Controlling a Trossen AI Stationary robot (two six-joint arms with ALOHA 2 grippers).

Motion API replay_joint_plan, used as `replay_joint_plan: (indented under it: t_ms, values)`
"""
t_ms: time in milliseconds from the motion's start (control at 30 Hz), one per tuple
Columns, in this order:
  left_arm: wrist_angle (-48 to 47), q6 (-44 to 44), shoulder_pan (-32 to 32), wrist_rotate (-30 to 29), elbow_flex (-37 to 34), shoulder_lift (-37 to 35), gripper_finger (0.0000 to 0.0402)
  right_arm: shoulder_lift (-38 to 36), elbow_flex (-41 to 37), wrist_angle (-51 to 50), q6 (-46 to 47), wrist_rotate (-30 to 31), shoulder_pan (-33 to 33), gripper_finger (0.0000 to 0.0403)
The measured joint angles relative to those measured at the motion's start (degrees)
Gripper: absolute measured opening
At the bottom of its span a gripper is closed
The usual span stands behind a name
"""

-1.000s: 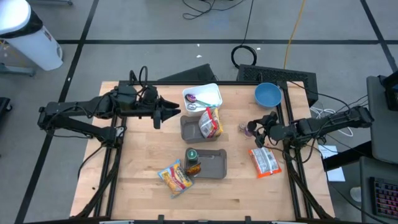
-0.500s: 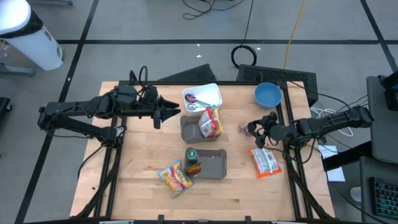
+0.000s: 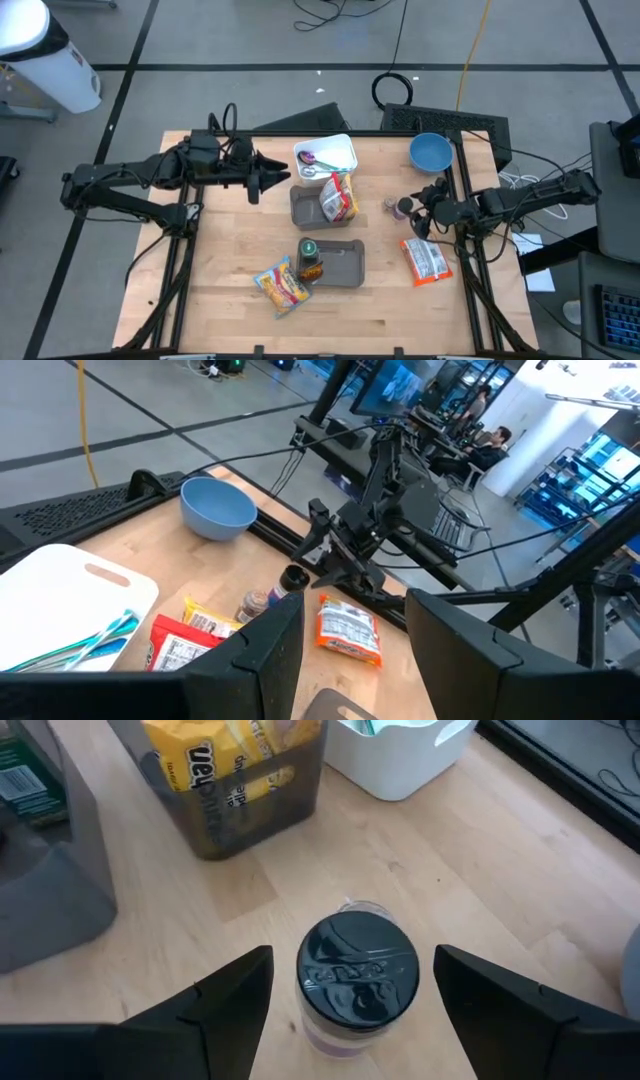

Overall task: Pick & Place Food Item
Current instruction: Put the black seasoning bottle into the bottom black bin

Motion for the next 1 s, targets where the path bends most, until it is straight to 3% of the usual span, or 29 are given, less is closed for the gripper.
replay_joint_plan:
  t_ms: [233,667,1000]
  values:
    - [0.0,0.01,-0.01,0.0,0.0,0.0,0.0182,0.7,0.02,0.84,-1.71,3.08,0.0,0.0269]
    - [0.02,-0.57,-0.01,0.06,0.0,0.0,0.0182,7.37,0.07,3.74,-3.11,2.91,0.0,0.0266]
    - [0.0,-1.12,-0.01,0.11,0.0,0.0,0.0182,8.55,0.07,2.58,-2.39,2.92,-0.01,0.0264]
